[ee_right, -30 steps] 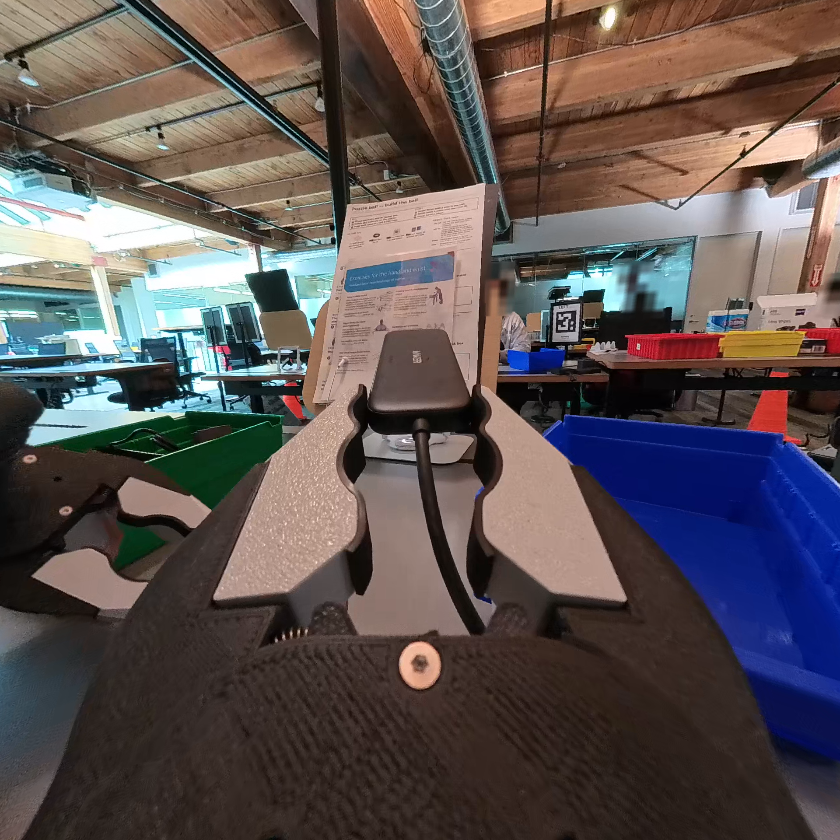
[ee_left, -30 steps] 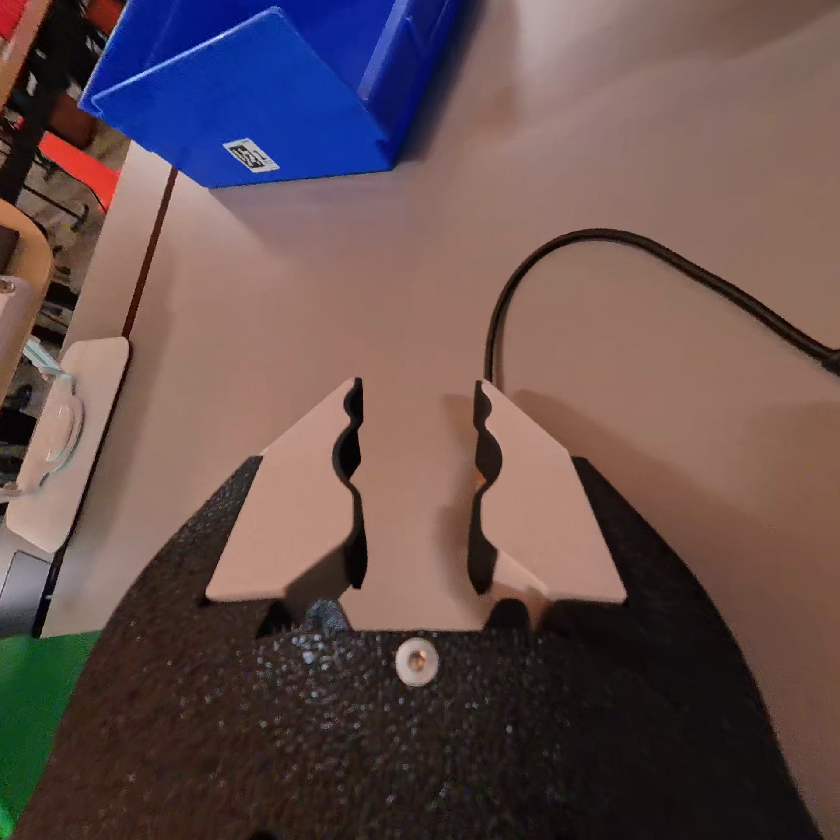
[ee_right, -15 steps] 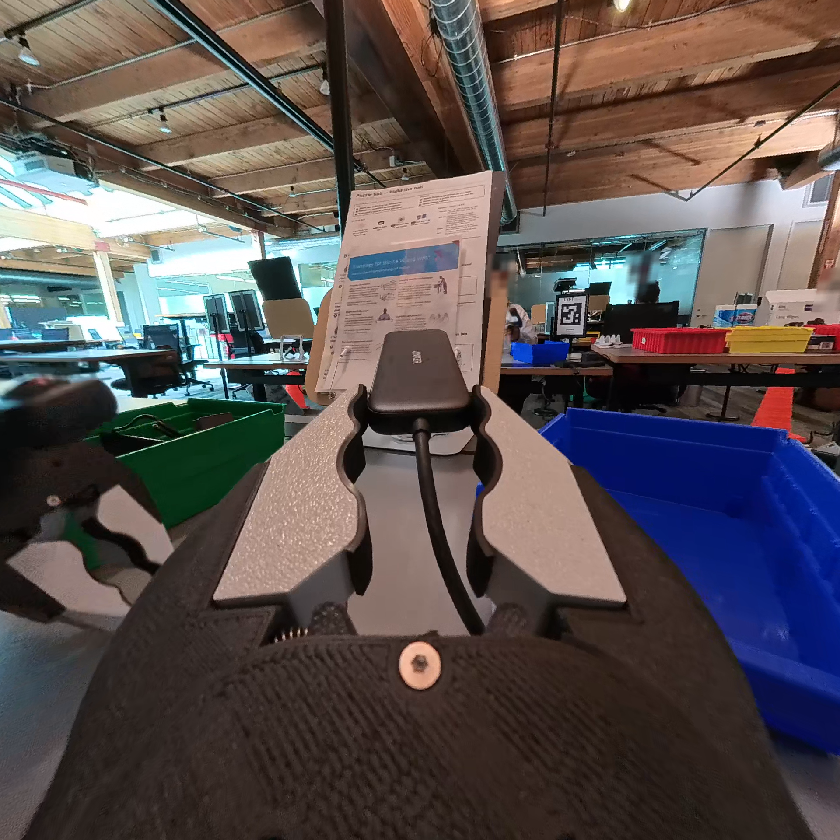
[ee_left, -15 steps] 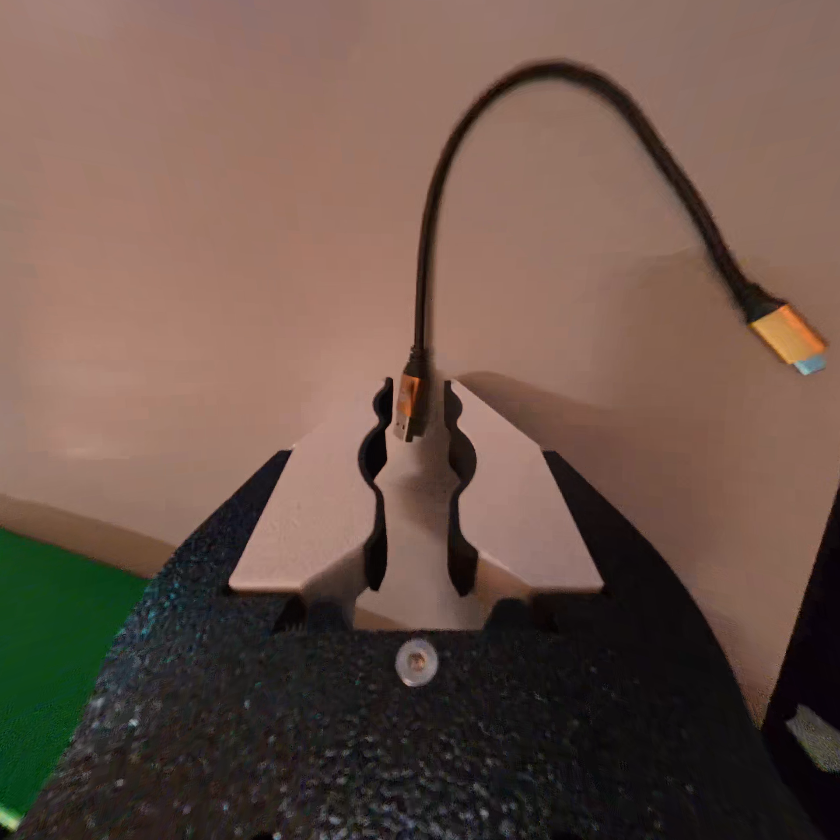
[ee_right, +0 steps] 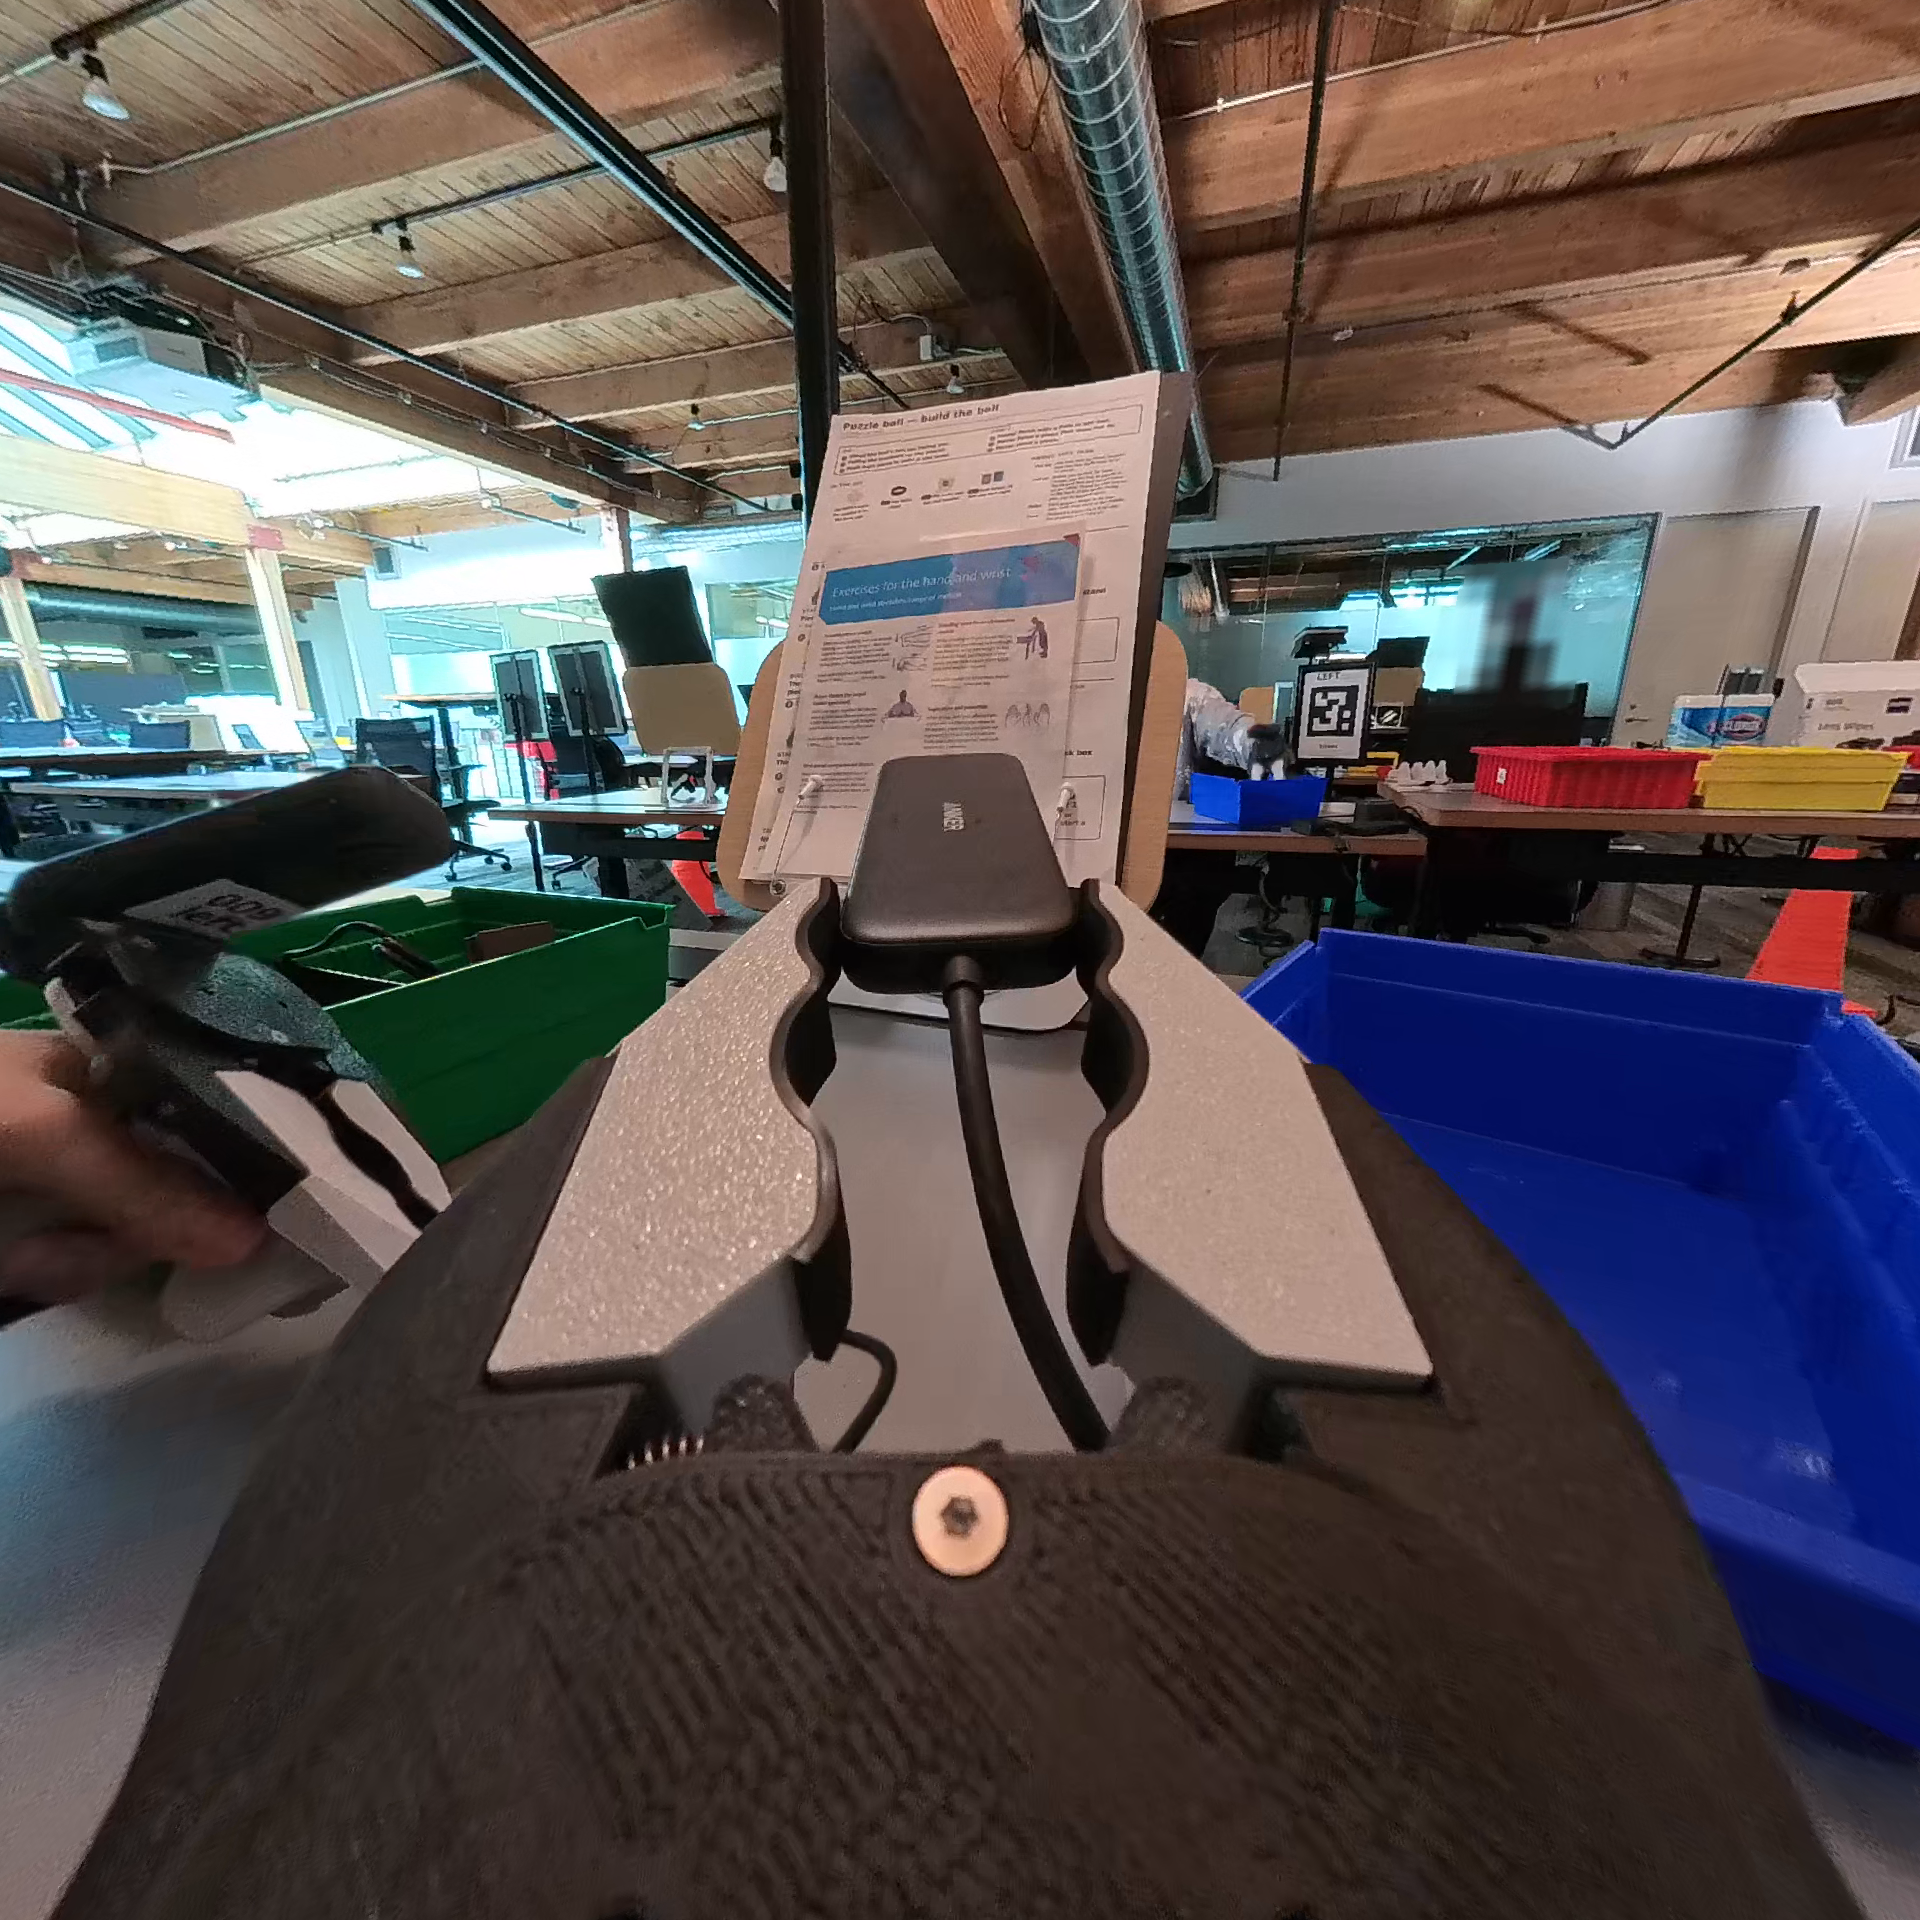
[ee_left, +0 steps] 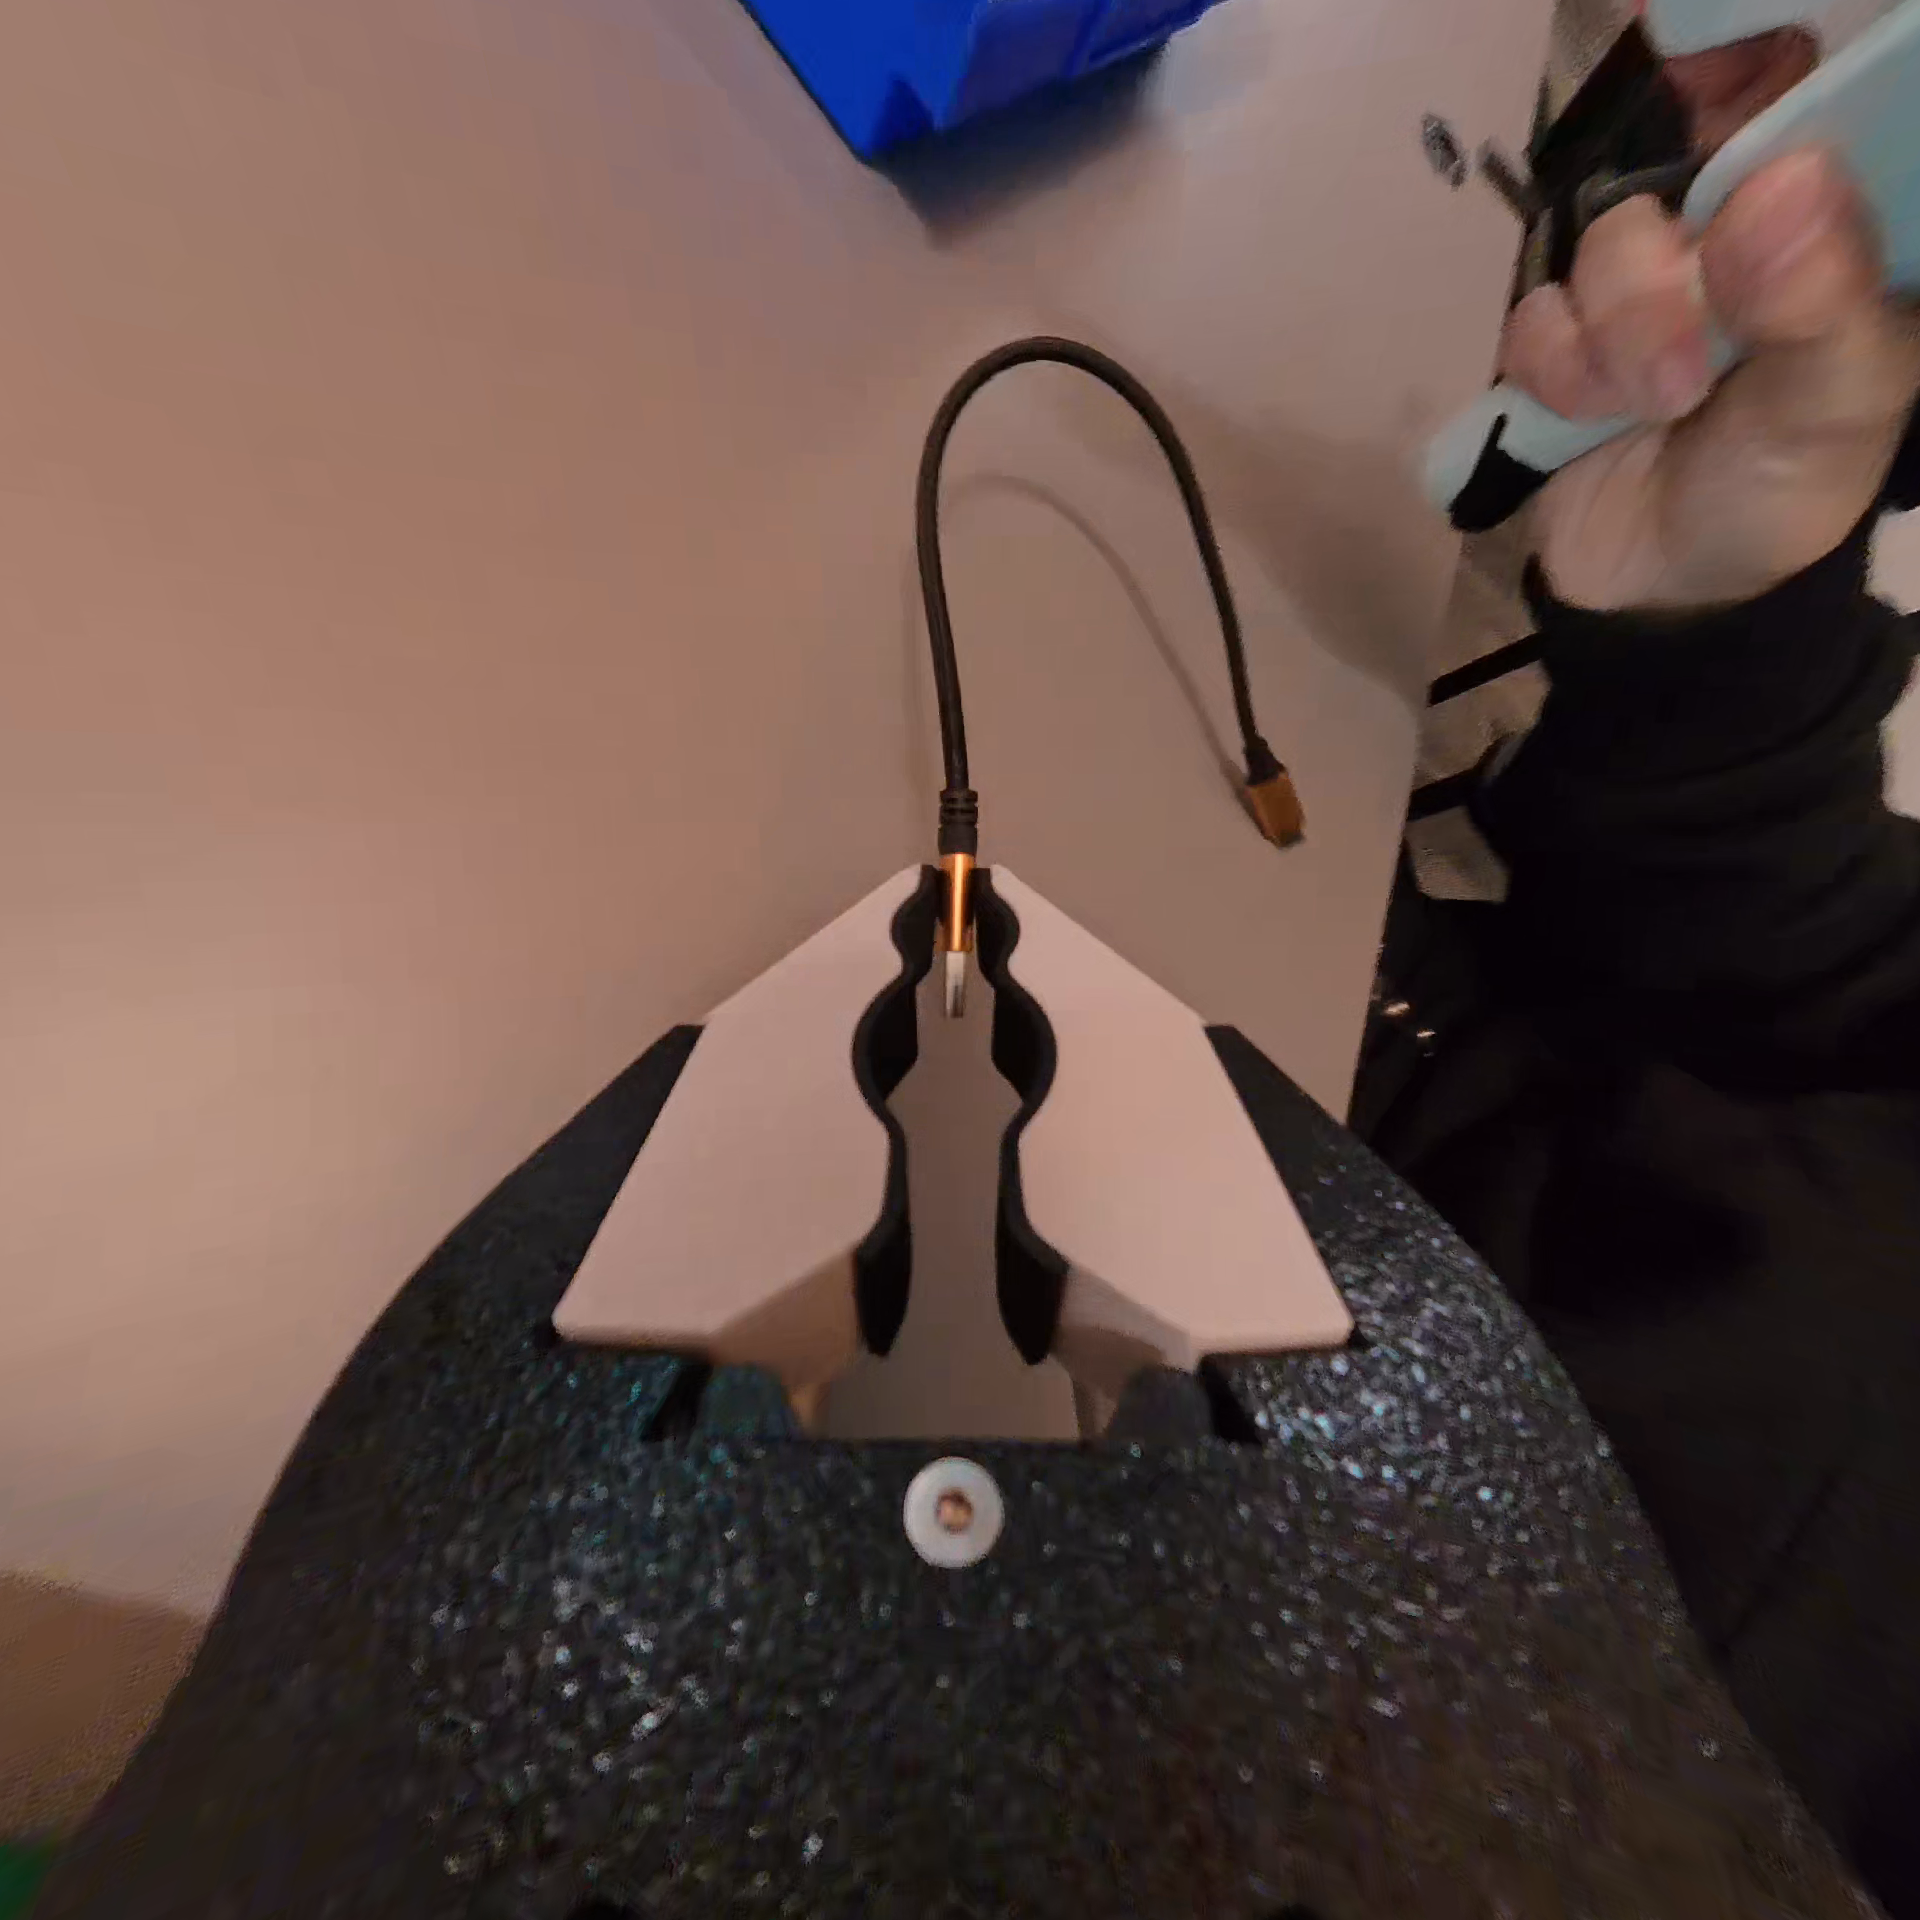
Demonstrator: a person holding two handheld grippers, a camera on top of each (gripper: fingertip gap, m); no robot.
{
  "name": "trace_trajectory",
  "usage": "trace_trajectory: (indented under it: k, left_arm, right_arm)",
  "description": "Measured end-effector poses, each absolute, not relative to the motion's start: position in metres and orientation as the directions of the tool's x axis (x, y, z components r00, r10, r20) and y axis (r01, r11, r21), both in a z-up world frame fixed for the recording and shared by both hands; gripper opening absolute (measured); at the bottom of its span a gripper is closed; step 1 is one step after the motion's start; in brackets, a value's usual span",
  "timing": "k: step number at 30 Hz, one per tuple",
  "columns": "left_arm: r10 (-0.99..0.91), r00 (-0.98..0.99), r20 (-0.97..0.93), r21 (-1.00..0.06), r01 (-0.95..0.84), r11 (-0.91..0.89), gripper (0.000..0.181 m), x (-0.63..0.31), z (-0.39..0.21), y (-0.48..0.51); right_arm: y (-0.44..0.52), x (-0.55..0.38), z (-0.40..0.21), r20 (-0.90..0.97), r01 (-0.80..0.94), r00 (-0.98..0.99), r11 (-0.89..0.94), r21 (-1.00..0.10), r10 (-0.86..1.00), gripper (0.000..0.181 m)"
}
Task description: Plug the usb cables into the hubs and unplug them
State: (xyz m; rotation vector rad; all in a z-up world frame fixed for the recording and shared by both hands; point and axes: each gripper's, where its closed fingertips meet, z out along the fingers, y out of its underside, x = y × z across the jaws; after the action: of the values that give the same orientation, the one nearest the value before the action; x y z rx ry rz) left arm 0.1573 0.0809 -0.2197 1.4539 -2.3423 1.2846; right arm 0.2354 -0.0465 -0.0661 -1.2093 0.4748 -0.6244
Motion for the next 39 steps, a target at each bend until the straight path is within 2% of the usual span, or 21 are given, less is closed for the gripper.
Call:
trace_trajectory:
  k: [1,4,7,9,11,14,16,19,21,26,30,32,35,39]
  left_arm:
    - [-0.67,-0.536,0.514,-0.595,-0.785,0.171,0.005,0.156,-0.218,0.078]
    - [-0.595,-0.544,0.591,-0.583,-0.798,0.151,0.005,0.152,-0.216,0.069]
    - [-0.64,-0.581,0.503,-0.635,-0.751,0.183,0.005,0.159,-0.216,0.073]
    - [-0.707,-0.646,0.287,-0.748,-0.612,0.256,0.005,0.174,-0.204,0.084]
    - [-0.732,-0.679,-0.057,-0.842,-0.361,0.401,0.005,0.185,-0.179,0.094]
    - [-0.701,-0.542,-0.463,-0.806,-0.07,0.587,0.005,0.196,-0.141,0.108]
    - [-0.632,-0.539,-0.556,-0.735,-0.037,0.678,0.005,0.196,-0.148,0.11]
    - [-0.533,-0.646,-0.546,-0.577,-0.172,0.799,0.004,0.189,-0.194,0.119]
    - [-0.536,-0.688,-0.49,-0.47,-0.309,0.827,0.004,0.181,-0.221,0.127]
    - [-0.666,-0.608,-0.433,-0.205,-0.653,0.729,0.005,0.157,-0.255,0.159]
    - [-0.733,-0.581,-0.354,-0.092,-0.758,0.646,0.005,0.122,-0.258,0.158]
    - [-0.711,-0.633,-0.308,-0.089,-0.724,0.684,0.006,0.11,-0.257,0.14]
    - [-0.643,-0.756,-0.124,-0.23,-0.608,0.76,0.012,0.094,-0.253,0.082]
    - [-0.532,-0.844,-0.071,-0.387,-0.468,0.794,0.04,0.096,-0.239,0.048]
  right_arm:
    - [-0.047,0.236,-0.066,-0.01,0.189,0.741,0.223,-0.956,-0.672,0.045]
    - [-0.046,0.237,-0.067,-0.016,0.182,0.742,0.224,-0.957,-0.67,0.045]
    - [-0.047,0.237,-0.068,-0.013,0.183,0.741,0.221,-0.958,-0.672,0.045]
    - [-0.047,0.237,-0.067,-0.011,0.187,0.739,0.22,-0.957,-0.673,0.045]
    - [-0.049,0.237,-0.065,-0.01,0.191,0.737,0.222,-0.956,-0.676,0.045]
    - [-0.053,0.237,-0.063,-0.014,0.193,0.732,0.227,-0.955,-0.681,0.045]
    - [-0.054,0.237,-0.063,-0.023,0.186,0.734,0.234,-0.954,-0.678,0.045]
    - [-0.051,0.236,-0.066,-0.014,0.184,0.738,0.222,-0.957,-0.674,0.045]
    - [-0.049,0.235,-0.067,-0.009,0.182,0.744,0.215,-0.96,-0.668,0.045]
    - [-0.047,0.236,-0.069,-0.019,0.165,0.762,0.223,-0.961,-0.648,0.045]
    - [-0.048,0.237,-0.071,-0.033,0.149,0.77,0.23,-0.962,-0.637,0.045]
    - [-0.048,0.239,-0.073,-0.038,0.142,0.77,0.23,-0.963,-0.637,0.045]
    - [-0.047,0.239,-0.074,-0.04,0.138,0.771,0.228,-0.964,-0.636,0.045]
    - [-0.046,0.238,-0.074,-0.032,0.141,0.772,0.221,-0.965,-0.635,0.045]
